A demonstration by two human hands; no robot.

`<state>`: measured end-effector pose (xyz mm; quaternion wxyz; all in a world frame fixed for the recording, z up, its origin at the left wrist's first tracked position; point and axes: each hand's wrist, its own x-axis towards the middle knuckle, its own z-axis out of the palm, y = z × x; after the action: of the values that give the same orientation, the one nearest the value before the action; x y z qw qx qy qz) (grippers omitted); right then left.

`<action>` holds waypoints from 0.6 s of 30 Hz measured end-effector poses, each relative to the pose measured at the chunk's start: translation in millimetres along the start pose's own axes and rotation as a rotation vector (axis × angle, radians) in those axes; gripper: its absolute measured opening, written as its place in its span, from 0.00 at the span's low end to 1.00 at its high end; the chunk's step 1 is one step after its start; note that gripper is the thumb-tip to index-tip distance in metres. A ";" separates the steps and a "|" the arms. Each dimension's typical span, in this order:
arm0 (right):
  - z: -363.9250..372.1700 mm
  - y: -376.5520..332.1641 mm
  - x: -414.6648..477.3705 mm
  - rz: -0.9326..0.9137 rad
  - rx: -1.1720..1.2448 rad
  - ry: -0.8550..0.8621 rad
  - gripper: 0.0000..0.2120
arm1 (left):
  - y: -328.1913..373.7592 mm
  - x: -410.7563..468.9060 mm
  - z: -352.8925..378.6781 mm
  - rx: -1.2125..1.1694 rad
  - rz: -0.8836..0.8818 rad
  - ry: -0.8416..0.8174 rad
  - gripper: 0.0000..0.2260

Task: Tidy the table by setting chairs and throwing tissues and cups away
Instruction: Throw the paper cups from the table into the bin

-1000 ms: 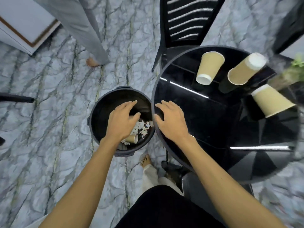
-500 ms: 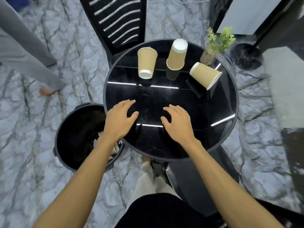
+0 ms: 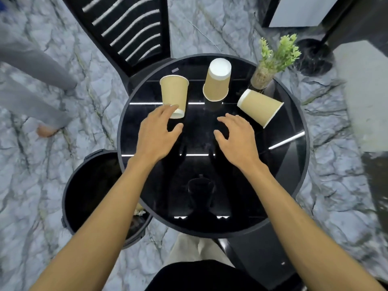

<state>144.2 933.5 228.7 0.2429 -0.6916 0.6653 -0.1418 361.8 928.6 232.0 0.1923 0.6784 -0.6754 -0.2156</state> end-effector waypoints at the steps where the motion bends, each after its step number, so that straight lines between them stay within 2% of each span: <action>1: -3.1 0.7 9.5 -0.005 -0.009 0.016 0.21 | 0.6 10.1 1.3 0.006 0.004 -0.002 0.23; 8: -17.0 13.0 66.6 -0.033 -0.133 0.125 0.20 | 2.1 69.8 15.0 0.045 0.035 0.021 0.24; 15: -24.5 40.4 88.7 0.059 -0.154 0.160 0.21 | -2.6 87.6 41.9 0.070 0.018 0.061 0.24; 18: -26.5 50.1 92.0 0.084 -0.222 0.115 0.25 | -10.2 85.4 51.3 0.044 0.023 0.083 0.23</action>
<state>94.7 838.8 213.0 0.1322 -0.6765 0.7181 -0.0965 341.5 844.9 180.9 0.2076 0.6830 -0.6794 -0.1700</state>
